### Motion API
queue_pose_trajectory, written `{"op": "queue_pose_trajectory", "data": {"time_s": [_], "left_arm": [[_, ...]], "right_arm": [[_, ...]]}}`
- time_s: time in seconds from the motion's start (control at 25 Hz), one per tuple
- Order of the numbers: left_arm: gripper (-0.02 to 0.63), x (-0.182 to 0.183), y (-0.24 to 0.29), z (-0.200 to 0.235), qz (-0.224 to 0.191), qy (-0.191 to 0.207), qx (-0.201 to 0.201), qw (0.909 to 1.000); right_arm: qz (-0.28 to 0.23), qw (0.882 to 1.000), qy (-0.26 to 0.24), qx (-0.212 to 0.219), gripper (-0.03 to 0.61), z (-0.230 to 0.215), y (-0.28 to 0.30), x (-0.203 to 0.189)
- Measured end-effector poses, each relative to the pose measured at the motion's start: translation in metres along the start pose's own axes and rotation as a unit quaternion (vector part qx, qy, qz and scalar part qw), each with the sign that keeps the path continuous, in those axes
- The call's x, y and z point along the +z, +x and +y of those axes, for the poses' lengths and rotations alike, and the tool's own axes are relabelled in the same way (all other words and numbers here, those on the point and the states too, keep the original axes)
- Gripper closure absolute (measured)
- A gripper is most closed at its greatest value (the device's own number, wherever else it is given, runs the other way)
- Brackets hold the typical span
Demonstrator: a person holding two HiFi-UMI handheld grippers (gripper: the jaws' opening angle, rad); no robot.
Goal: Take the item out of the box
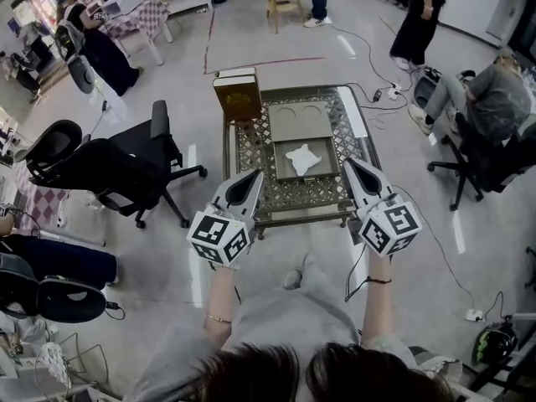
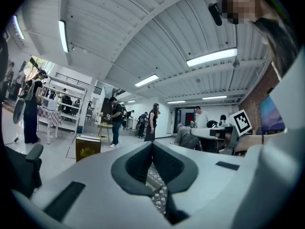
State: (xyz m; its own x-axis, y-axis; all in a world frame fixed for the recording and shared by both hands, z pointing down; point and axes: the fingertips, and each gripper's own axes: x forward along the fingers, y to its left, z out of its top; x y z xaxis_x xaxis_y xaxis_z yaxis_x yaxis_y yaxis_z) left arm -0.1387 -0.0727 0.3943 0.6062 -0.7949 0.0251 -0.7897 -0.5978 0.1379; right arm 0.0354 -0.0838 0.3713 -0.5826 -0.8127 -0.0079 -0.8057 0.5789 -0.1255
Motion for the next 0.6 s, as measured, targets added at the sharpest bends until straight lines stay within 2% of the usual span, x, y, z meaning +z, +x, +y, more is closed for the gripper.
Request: {"op": "queue_pose_trajectory", "data": {"time_s": [0.32, 0.6], "left_arm": [[0.597, -0.007, 0.013, 0.008, 0.01, -0.014, 0.01, 0.9998], [0.597, -0.017, 0.039, 0.022, 0.026, -0.026, 0.019, 0.9992]], "right_arm": [[0.024, 1.0, 0.005, 0.014, 0.558, -0.008, 0.023, -0.012], [0.041, 0.999, 0.025, 0.024, 0.558, -0.036, 0.044, -0.028]]}}
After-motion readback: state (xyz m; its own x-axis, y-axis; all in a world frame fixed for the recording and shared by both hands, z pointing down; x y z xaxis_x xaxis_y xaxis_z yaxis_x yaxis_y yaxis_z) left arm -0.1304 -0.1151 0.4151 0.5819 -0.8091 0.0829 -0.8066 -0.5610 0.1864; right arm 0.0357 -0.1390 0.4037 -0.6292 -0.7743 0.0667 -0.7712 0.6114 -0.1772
